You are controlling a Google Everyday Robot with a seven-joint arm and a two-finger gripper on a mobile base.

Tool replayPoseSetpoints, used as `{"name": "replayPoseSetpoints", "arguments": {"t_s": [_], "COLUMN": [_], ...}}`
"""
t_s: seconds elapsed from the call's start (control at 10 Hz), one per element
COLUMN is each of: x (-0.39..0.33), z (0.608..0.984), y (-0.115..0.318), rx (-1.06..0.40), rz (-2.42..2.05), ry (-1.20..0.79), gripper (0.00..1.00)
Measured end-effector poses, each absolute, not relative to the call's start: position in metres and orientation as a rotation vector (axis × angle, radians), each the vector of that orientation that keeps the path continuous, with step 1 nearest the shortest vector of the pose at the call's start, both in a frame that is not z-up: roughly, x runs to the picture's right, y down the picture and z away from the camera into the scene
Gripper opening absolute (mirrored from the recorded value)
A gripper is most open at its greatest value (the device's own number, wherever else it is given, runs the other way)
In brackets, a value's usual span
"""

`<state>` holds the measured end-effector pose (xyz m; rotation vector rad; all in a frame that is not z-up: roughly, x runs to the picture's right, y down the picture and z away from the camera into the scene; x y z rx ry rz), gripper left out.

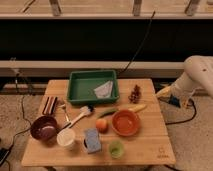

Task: Place sponge in tray

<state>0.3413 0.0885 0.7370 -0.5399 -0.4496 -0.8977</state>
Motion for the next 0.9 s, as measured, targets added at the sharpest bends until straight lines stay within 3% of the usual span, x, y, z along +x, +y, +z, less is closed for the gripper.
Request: {"name": "replayPoseSetpoints", "arguments": {"t_s": [0.4, 0.9], "x": [0.340, 0.255], "z": [0.737, 0.698], "y": [0.088, 0.131], "rx": [-0.536, -0.487], "rz": [-0.907, -1.114], "ry": [-0.458, -0.531], "gripper": [0.80, 0.80]}}
